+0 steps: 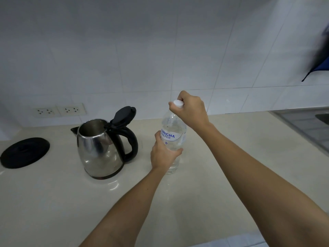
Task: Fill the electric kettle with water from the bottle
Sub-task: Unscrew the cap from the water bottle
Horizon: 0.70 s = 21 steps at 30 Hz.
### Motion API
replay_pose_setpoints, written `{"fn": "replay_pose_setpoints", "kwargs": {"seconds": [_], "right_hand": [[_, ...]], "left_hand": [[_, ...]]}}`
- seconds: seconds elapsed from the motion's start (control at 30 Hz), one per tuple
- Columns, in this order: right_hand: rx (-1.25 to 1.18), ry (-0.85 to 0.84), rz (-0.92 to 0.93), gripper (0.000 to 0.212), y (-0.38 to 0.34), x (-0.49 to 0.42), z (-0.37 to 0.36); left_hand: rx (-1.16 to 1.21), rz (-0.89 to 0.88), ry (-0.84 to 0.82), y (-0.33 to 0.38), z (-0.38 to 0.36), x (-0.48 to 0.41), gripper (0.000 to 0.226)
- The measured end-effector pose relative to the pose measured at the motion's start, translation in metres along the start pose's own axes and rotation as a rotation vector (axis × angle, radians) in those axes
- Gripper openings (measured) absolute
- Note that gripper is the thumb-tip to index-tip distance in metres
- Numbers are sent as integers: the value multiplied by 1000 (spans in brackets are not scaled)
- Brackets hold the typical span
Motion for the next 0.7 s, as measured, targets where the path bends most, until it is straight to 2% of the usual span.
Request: {"fn": "replay_pose_setpoints", "kwargs": {"seconds": [0.13, 0.3, 0.53, 0.7], "right_hand": [[18, 17, 6, 29, -16, 17, 5], [35, 53, 40, 30, -63, 45, 6], [4, 58, 58, 30, -149, 82, -12], [-48, 24, 63, 31, -210, 110, -49]], "left_hand": [[-117, -49, -42, -10, 25, 15, 91], [-102, -115, -74, -20, 69, 37, 90], [-60, -161, -66, -50, 161, 66, 94], [-91, -131, -6, -90, 230, 79, 105]]}}
Point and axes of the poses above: each hand's wrist, its own x-axis away from the middle knuckle, its own z-axis out of the back of the hand, y = z × x, the point moved 1 cm from there along -x, towards the middle knuckle, and after that the axes turned 1 degree about z, right-handed, at the moved point
